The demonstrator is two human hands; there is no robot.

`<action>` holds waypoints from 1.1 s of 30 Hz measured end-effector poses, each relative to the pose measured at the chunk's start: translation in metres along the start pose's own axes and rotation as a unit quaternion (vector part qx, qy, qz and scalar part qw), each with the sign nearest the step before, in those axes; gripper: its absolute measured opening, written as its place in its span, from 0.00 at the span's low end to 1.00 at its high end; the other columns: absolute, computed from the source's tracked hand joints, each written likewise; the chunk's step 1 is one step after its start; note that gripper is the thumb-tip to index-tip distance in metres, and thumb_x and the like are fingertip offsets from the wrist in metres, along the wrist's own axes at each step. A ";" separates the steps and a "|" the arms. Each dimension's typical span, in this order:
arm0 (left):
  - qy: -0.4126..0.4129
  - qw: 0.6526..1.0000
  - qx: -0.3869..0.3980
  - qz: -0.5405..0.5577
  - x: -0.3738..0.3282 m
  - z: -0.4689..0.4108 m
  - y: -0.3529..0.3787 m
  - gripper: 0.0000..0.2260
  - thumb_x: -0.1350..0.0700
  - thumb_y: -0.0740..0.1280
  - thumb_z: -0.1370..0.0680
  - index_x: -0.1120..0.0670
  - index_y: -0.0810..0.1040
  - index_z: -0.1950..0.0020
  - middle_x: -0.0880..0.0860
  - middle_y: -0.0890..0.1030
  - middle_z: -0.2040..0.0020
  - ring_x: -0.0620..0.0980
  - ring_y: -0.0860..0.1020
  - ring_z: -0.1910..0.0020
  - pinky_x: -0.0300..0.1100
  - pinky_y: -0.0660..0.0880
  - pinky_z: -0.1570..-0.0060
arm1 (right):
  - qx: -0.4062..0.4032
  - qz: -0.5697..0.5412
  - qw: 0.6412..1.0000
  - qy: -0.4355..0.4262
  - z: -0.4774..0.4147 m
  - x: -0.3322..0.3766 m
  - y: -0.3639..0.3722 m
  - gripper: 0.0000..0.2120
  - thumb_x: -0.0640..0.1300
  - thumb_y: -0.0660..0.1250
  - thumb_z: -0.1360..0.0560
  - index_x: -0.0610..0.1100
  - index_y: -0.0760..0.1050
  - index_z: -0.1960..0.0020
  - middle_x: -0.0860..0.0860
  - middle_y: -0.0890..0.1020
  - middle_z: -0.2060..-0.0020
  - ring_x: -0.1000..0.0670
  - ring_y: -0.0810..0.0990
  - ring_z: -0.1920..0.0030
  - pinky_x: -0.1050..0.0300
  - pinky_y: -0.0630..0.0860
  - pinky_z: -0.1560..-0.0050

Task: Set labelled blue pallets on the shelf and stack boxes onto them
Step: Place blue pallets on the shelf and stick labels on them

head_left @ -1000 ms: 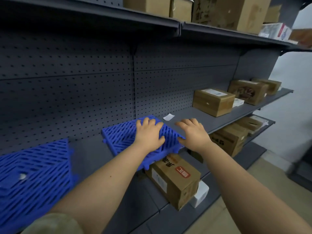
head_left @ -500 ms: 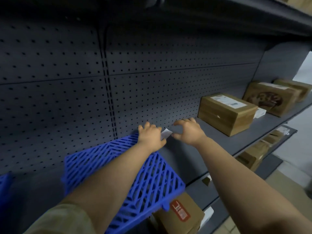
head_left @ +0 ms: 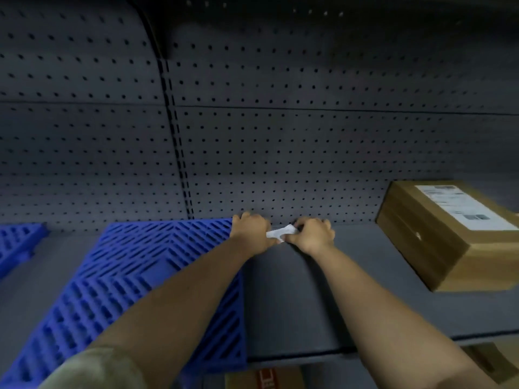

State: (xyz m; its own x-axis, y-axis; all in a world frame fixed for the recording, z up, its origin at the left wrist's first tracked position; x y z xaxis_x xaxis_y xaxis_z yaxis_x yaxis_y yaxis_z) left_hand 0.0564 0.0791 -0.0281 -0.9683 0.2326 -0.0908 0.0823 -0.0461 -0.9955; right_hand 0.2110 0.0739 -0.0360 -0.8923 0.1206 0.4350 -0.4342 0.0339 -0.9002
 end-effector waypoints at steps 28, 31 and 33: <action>-0.221 0.714 -0.202 0.633 -0.014 0.078 -0.045 0.07 0.56 0.73 0.25 0.59 0.83 0.53 0.52 0.81 0.64 0.43 0.74 0.67 0.33 0.71 0.65 | 0.055 -0.549 0.831 -0.071 0.040 0.002 -0.069 0.04 0.41 0.70 0.26 0.44 0.81 0.52 0.51 0.84 0.62 0.62 0.78 0.67 0.69 0.72 0.64; -0.229 0.687 -0.222 0.653 -0.014 0.104 -0.051 0.05 0.56 0.72 0.25 0.57 0.84 0.54 0.51 0.81 0.63 0.42 0.74 0.67 0.32 0.71 0.66 | 0.069 -0.565 0.819 -0.075 0.052 0.018 -0.064 0.02 0.40 0.70 0.26 0.43 0.81 0.53 0.50 0.84 0.64 0.59 0.78 0.66 0.70 0.72 0.67; -0.245 0.664 -0.246 0.663 -0.006 0.123 -0.055 0.03 0.55 0.72 0.24 0.54 0.83 0.56 0.48 0.81 0.65 0.42 0.75 0.66 0.35 0.73 0.62 | 0.101 -0.578 0.807 -0.068 0.060 0.036 -0.060 0.02 0.40 0.69 0.26 0.43 0.81 0.55 0.50 0.84 0.64 0.55 0.78 0.65 0.65 0.72 0.65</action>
State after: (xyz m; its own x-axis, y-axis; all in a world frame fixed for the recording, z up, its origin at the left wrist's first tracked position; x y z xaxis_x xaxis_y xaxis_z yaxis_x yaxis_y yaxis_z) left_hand 0.0287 -0.0394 0.0308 0.0808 -0.0456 -0.9957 0.8884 0.4562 0.0512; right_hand 0.1980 0.0165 0.0349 0.1238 0.0139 0.9922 -0.9852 -0.1178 0.1246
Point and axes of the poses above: each hand's wrist, its own z-axis away from the middle knuckle, its own y-axis out of the palm, x = y × z, the point moved 4 cm from there along -z, towards the middle knuckle
